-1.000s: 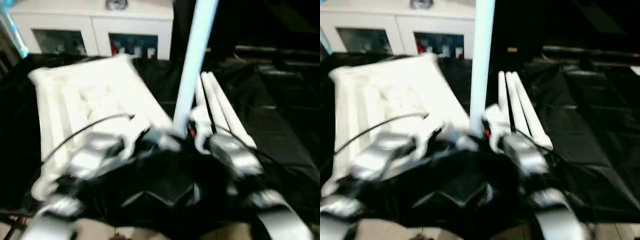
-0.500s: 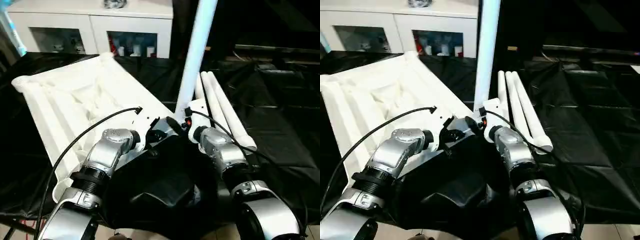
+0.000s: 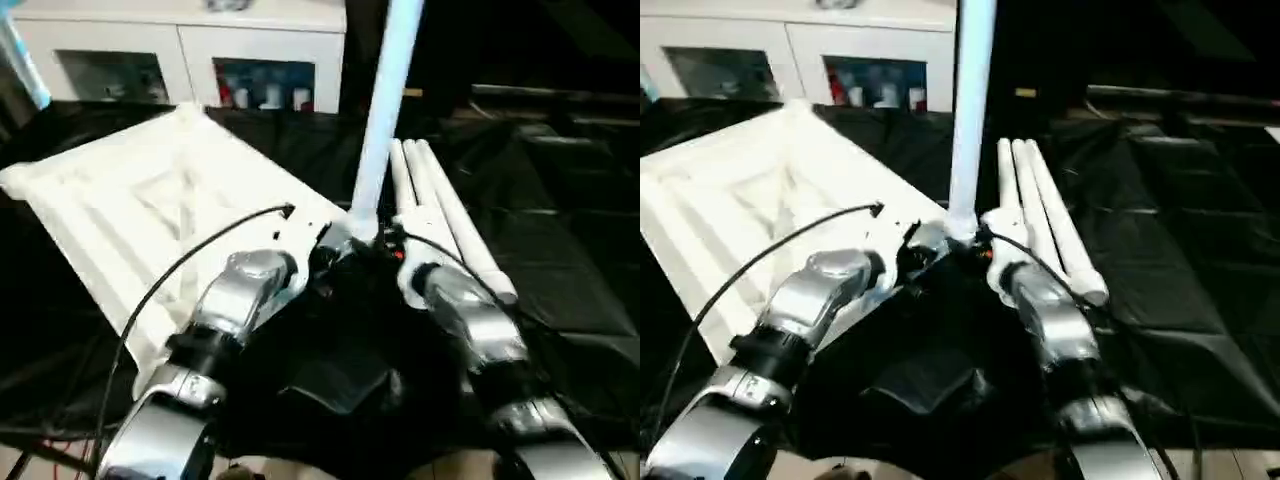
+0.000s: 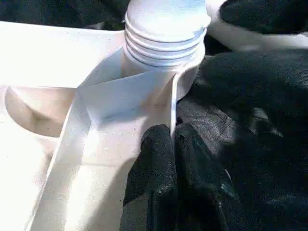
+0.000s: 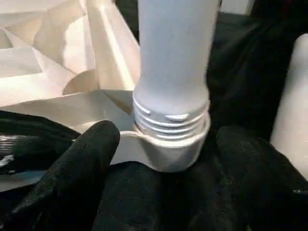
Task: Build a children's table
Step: Rotate leg to tighten
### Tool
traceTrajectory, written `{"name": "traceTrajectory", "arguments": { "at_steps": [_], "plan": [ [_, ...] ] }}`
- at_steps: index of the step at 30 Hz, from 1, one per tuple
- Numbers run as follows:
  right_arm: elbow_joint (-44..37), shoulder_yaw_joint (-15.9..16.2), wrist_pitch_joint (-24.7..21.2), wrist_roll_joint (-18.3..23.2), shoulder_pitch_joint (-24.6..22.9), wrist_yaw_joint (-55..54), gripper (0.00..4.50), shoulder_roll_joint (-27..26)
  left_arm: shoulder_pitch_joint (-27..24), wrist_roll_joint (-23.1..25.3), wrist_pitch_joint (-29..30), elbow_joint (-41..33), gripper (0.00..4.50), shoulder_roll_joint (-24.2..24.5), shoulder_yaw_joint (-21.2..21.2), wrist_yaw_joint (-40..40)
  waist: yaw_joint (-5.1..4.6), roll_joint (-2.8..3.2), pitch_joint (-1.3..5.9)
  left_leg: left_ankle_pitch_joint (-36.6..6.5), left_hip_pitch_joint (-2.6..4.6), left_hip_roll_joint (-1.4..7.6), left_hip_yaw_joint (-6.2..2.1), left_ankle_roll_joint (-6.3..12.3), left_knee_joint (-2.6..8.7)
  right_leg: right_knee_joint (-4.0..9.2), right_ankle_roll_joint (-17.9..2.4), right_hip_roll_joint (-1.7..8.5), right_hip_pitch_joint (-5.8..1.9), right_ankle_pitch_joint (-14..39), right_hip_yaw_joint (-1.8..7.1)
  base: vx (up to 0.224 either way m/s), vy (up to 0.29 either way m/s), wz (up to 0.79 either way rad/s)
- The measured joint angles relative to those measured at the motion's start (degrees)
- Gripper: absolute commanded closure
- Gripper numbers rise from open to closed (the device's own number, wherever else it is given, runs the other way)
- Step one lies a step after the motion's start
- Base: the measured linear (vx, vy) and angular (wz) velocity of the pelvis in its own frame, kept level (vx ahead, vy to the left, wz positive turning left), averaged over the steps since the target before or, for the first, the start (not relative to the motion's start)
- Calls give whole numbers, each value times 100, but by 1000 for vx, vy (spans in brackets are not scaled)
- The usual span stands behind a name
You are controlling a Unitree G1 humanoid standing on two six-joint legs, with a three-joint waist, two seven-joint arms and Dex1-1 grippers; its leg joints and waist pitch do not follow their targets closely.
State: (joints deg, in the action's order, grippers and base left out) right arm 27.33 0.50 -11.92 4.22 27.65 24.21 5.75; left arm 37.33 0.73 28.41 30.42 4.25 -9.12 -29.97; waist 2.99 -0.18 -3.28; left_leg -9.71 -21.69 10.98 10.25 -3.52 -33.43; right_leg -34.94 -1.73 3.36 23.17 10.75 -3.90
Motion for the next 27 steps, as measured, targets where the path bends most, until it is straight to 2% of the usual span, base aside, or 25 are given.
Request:
{"name": "traceTrajectory", "arguments": {
  "at_steps": [2,4,6,9,12,16,20,22,27],
  "plan": [
    [-307,64,-174,-13,-120,-1,60,40,2,-45,-20,7,406,11,41,-35,6,5,-3,0,-1,0,-1,0,0,0,0,0,0,0,-2,0,0,0],
    [-540,194,-317,-33,-230,20,60,51,8,-115,-101,7,406,43,106,-47,13,6,-4,0,-5,1,-3,0,-3,0,0,0,2,0,-3,0,0,0],
    [-731,312,-433,-42,-325,94,60,54,107,-111,-376,-22,379,107,118,19,21,6,-4,0,-13,1,-11,0,-8,0,0,0,2,0,-8,0,0,0],
    [-1012,489,-640,-47,-390,210,60,79,388,-105,-613,-252,379,411,277,49,16,7,-4,0,-9,1,-12,-1,-10,-2,1,0,0,-1,-8,0,0,0],
    [-1265,572,-802,-50,-411,270,60,160,427,-94,-609,-461,379,748,503,122,20,7,-3,0,-5,1,-12,-1,-9,-2,2,0,-3,0,-7,0,0,0],
    [-1505,784,-1273,-106,-466,452,60,358,376,93,-229,-778,379,1585,723,165,18,7,-4,0,-6,3,-13,-2,-7,-3,4,-3,0,1,-8,0,0,0],
    [-1825,1035,-1941,-160,-511,673,60,565,284,463,201,-1123,379,2528,780,41,27,3,-6,-1,-6,2,-13,-3,-6,-3,7,-4,0,3,-6,0,0,0],
    [-2057,1156,-2270,-141,-515,829,60,690,24,689,489,-1417,379,3043,705,-129,34,-2,-7,-1,-6,1,-13,-3,-7,-4,9,-3,-1,4,-4,0,0,0],
    [-2270,1272,-2813,-42,-445,1007,60,786,-441,911,1160,-1678,379,3668,510,-404,79,-24,-10,3,-5,2,-17,-8,-15,-13,8,-3,-2,4,-4,0,0,0]
  ]
}}
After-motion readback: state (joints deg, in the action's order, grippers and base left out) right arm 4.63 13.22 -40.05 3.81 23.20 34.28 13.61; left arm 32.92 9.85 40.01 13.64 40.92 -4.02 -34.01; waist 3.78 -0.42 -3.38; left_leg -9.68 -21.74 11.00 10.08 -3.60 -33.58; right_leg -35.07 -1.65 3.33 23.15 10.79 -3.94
